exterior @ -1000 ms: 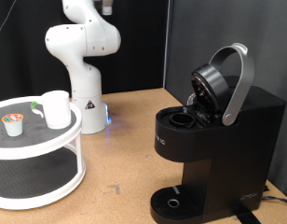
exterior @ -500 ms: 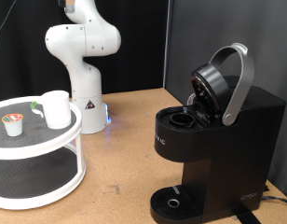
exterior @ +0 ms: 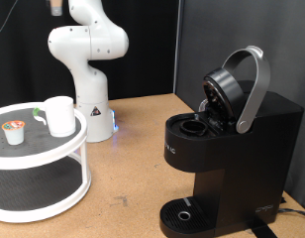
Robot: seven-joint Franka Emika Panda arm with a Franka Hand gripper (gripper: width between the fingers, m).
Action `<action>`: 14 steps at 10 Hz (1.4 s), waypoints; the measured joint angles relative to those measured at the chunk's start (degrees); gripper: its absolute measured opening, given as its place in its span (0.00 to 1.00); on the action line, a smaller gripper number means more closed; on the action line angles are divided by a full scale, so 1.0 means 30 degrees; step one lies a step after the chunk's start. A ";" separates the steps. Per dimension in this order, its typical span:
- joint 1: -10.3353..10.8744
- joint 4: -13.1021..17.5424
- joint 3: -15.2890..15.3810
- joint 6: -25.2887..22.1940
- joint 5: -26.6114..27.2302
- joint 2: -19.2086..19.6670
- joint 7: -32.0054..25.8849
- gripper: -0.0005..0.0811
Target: Make a cup of coffee with the keurig machine
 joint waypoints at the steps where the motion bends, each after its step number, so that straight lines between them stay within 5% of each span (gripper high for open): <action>1: -0.0230 0.0048 -0.0552 0.0000 -0.0349 -0.0002 -0.0513 0.99; 5: -0.0795 0.0351 -0.2247 0.0003 -0.1469 0.0009 -0.1642 0.99; 9: -0.0800 0.0352 -0.2500 -0.0179 -0.1723 0.0178 -0.1937 0.99; 14: -0.0875 -0.2660 -0.3577 0.3849 -0.2257 0.0450 -0.1750 0.99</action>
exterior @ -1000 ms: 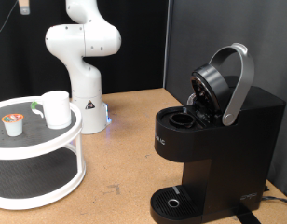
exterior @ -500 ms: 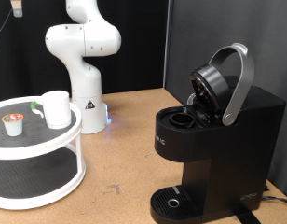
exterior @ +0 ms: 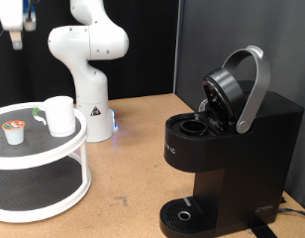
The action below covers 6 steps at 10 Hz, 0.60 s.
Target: Make a cup of coffee with the keurig machine
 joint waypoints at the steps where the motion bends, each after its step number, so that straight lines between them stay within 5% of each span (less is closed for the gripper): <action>1: -0.0035 -0.0745 -0.0148 0.1251 -0.0325 0.0203 0.0125 0.99; 3: -0.0248 -0.1906 -0.0252 0.3633 -0.1071 0.0709 0.0723 0.99; 6: -0.0245 -0.1989 -0.0252 0.3396 -0.1170 0.0886 0.0496 0.99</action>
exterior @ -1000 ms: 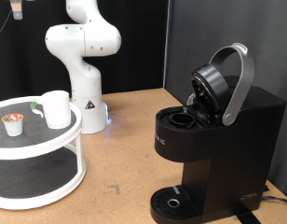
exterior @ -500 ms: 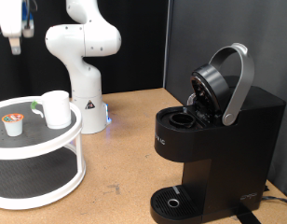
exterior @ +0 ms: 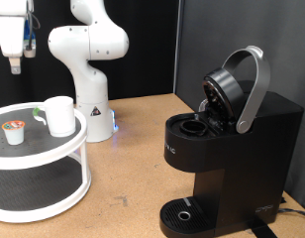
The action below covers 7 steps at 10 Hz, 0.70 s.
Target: Make a cup of coffee with the keurig machine
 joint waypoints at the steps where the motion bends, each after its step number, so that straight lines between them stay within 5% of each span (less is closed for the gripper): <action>1: -0.0001 -0.0157 0.0000 0.0269 -0.0332 0.0261 0.0035 0.99; 7: -0.0004 -0.1269 -0.0822 0.4834 -0.0653 0.2844 0.0359 0.99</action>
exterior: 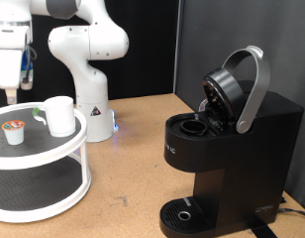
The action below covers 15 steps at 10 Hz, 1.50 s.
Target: Make a cup of coffee with the keurig machine
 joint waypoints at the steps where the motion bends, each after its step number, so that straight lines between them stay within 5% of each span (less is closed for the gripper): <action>1: 0.0016 -0.0151 -0.0268 0.0512 0.0057 0.0344 -0.0084 0.99; 8: 0.0045 -0.0814 -0.1128 0.2848 0.0136 0.2333 -0.0568 0.99; 15: 0.0014 -0.1605 -0.1241 0.3893 -0.0004 0.2766 -0.0886 0.99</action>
